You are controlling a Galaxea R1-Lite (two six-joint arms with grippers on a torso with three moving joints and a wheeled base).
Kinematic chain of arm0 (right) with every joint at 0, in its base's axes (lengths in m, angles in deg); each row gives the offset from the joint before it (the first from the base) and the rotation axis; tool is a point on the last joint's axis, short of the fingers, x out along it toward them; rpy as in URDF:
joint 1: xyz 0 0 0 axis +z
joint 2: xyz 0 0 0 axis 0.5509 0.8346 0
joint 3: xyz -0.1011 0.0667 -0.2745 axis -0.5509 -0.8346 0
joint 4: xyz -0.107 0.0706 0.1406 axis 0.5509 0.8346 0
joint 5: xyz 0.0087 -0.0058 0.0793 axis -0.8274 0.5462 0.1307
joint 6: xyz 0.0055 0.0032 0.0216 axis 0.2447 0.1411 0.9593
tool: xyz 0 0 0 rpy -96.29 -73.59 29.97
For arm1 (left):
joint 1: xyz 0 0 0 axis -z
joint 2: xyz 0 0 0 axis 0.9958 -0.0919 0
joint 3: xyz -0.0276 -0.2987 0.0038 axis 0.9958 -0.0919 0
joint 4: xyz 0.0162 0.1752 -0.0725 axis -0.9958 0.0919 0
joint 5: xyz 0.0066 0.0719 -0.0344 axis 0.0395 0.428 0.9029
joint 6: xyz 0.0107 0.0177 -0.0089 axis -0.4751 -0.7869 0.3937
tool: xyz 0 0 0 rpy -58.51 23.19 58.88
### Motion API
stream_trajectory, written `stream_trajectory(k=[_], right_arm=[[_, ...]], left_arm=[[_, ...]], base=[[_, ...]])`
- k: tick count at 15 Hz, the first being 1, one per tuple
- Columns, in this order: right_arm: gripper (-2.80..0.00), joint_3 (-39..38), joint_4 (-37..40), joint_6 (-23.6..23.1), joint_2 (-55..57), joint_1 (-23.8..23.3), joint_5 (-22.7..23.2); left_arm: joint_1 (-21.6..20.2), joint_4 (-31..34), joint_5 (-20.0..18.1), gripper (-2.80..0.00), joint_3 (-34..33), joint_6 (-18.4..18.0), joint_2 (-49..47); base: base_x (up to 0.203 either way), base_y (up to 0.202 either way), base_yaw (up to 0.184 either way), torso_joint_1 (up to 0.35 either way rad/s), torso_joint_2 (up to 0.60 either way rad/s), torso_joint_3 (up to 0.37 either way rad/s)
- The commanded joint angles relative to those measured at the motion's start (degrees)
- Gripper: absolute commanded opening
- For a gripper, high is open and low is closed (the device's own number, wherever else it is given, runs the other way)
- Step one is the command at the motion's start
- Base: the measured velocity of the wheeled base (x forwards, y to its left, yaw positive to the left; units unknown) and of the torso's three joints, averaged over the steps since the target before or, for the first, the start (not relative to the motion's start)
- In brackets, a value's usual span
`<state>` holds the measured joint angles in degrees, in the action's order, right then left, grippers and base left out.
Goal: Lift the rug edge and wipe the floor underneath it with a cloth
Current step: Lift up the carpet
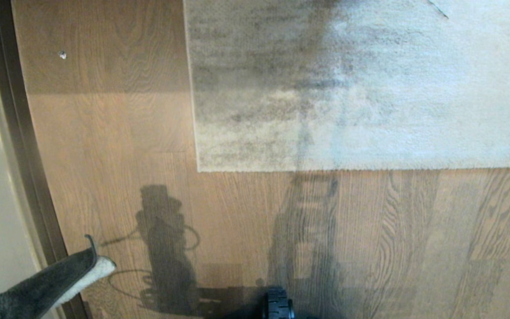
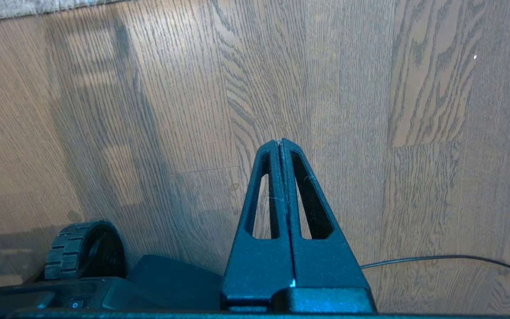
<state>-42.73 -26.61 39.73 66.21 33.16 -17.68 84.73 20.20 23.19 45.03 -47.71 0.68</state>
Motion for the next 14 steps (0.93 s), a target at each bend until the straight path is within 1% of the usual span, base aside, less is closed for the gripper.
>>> stream_trajectory(k=[1,14], right_arm=[[-2.80,-0.05,-0.02,0.02,-0.02,0.00,-0.03],[-2.80,0.01,0.02,0.02,-0.02,0.00,-0.03]], left_arm=[[0.00,-0.07,0.00,-2.80,0.00,0.00,0.05],[0.00,0.02,0.00,-2.80,0.00,0.00,0.05]], base=[[0.000,0.000,0.000,0.000,0.00,0.000],[0.000,0.000,0.000,0.000,0.00,0.000]])
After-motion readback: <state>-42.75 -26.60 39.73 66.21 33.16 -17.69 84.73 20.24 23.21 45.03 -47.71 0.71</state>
